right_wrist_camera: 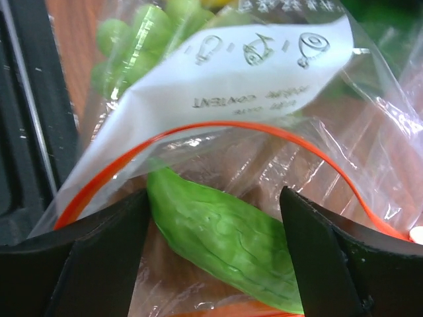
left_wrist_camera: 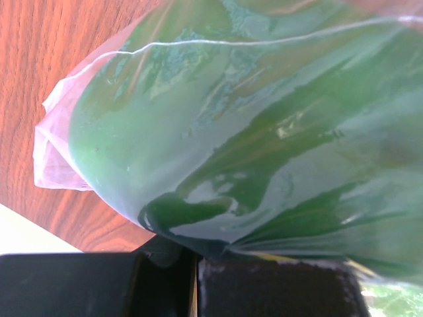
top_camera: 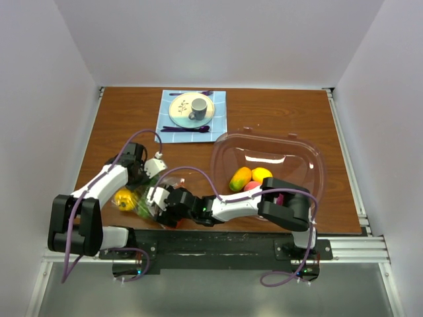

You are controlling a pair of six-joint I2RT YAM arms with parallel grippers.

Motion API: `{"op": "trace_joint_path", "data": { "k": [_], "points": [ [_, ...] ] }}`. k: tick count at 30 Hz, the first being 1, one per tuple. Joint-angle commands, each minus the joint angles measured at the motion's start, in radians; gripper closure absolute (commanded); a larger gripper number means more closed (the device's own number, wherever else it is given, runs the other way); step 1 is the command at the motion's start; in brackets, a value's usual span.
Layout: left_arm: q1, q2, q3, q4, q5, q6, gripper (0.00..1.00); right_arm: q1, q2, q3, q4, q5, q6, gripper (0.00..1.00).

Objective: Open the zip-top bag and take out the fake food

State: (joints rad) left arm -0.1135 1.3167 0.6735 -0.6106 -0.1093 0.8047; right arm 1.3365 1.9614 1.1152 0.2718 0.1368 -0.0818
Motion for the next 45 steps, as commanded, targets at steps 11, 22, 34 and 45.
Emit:
{"op": "trace_joint_path", "data": {
  "k": [11, 22, 34, 45],
  "points": [
    [0.000, 0.006, -0.057, -0.031, 0.036, 0.004, 1.00, -0.022, -0.044, -0.035, -0.171, 0.067, 0.074, 0.98],
    [0.000, -0.019, 0.165, -0.240, 0.261, -0.076, 1.00, -0.023, -0.334, -0.041, -0.217, 0.289, 0.142, 1.00],
    [-0.038, -0.093, 0.465, -0.524, 0.474, -0.119, 1.00, -0.144, -0.582, -0.060, -0.269, 0.745, 0.234, 1.00],
    [-0.081, -0.120, 0.440, -0.543, 0.448, -0.173, 1.00, -0.329, -0.546, -0.064, -0.609, 0.952, 0.474, 0.89]
  ]
}}
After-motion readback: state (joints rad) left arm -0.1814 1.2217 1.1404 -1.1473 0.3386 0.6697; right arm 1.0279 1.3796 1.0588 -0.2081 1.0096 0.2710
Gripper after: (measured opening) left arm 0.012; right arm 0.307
